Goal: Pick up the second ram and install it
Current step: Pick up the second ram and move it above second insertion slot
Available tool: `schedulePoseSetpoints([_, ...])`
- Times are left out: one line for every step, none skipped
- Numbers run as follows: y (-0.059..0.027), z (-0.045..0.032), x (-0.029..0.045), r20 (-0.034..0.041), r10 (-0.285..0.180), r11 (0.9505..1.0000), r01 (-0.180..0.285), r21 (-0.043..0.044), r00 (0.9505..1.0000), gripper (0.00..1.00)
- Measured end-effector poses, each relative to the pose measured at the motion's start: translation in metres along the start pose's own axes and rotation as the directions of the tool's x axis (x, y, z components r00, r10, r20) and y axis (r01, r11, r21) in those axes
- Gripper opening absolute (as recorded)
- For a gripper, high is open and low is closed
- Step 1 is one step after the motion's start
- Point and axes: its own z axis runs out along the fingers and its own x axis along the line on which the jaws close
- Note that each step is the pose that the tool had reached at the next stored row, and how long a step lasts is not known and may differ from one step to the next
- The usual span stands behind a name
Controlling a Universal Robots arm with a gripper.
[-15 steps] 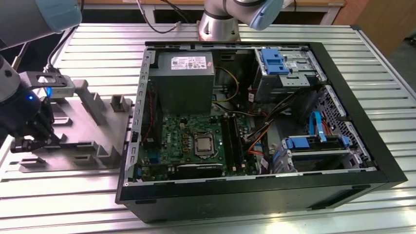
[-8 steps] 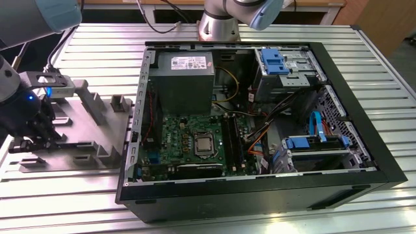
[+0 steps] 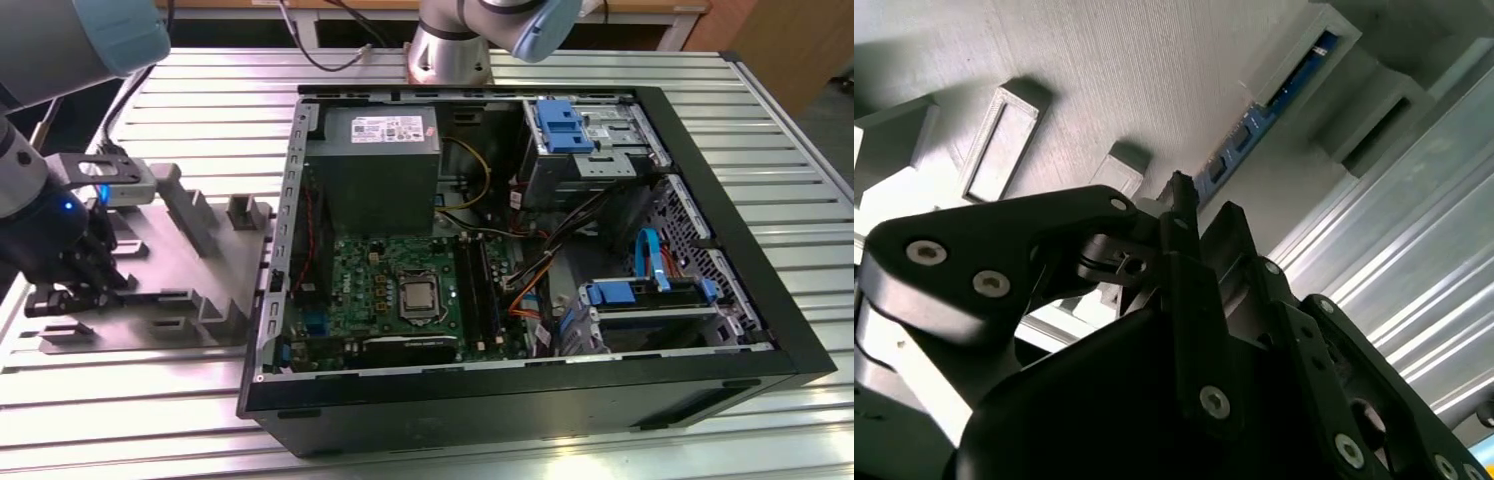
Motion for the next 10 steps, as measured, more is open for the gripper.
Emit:
schedulePoseSetpoints([0.0001,0.0016,0.0,0.0,0.0,1.0,0.0,0.0002,1.0,0.3])
schedulePoseSetpoints([0.0002,0.0028,-0.0001,0.0,0.0,1.0,0.0,0.0002,1.0,0.3])
schedulePoseSetpoints([0.0003,0.0034,-0.0001,0.0,0.0,1.0,0.0,0.0002,1.0,0.3])
schedulePoseSetpoints([0.0003,0.0034,-0.0001,-0.0001,0.0,1.0,0.0,0.0001,1.0,0.3])
schedulePoseSetpoints([0.0003,0.0034,-0.0001,-0.0001,0.0,1.0,0.0,0.0,1.0,0.3])
schedulePoseSetpoints([0.0003,0.0035,-0.0001,-0.0001,0.0,1.0,0.0,0.0001,1.0,0.3])
schedulePoseSetpoints([0.0003,0.0035,-0.0001,0.0,0.0,1.0,0.0,0.0001,1.0,0.3])
schedulePoseSetpoints([0.0002,0.0036,-0.0001,0.0,0.0,1.0,0.0,0.0002,1.0,0.3])
schedulePoseSetpoints([0.0003,0.0036,-0.0001,0.0,0.0,1.0,0.0,0.0002,1.0,0.3])
schedulePoseSetpoints([0.0003,0.0037,-0.0001,0.0,0.0,1.0,0.0,0.0002,1.0,0.3])
